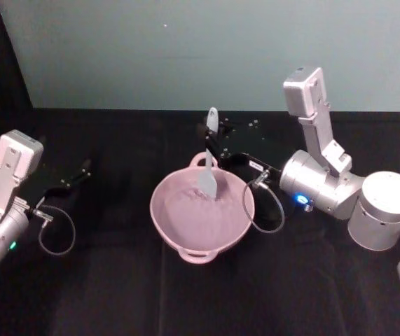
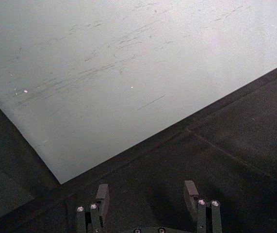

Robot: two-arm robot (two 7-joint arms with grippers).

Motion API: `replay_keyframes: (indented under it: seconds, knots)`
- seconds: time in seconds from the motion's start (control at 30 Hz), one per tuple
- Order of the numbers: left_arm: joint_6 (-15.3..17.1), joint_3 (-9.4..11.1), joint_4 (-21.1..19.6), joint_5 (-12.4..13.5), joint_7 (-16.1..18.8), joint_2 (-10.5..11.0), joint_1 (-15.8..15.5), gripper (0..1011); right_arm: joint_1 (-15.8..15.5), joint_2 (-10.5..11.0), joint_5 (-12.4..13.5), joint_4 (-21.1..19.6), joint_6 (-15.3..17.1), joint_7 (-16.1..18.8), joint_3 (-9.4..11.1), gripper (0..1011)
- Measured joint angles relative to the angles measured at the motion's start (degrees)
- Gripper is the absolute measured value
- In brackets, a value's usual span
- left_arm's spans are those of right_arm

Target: Use the one hand to pick up the spoon and stir the clear water in the bowl.

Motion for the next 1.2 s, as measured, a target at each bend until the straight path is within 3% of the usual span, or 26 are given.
replay_keyframes:
  seconds: [0.33,0.63,0.77,1.0,1.2]
  knots:
    - [0.0,0.0,0.0,0.0,0.0,0.0,0.0,1011,-3.3,4.0,0.7,-6.9,5.1,2.2,1.2,127]
    - [0.0,0.0,0.0,0.0,0.0,0.0,0.0,1011,-6.5,5.8,5.2,-12.5,8.2,4.5,0.7,127]
    - [0.0,0.0,0.0,0.0,0.0,0.0,0.0,1011,-6.5,5.3,6.1,-12.4,8.2,4.7,-0.2,127]
    - [0.0,0.0,0.0,0.0,0.0,0.0,0.0,1011,-4.9,2.5,6.4,-8.8,5.5,4.2,-1.7,127]
    - [0.0,0.0,0.0,0.0,0.0,0.0,0.0,1011,-2.9,-0.8,3.6,-3.7,1.4,1.0,-2.0,127]
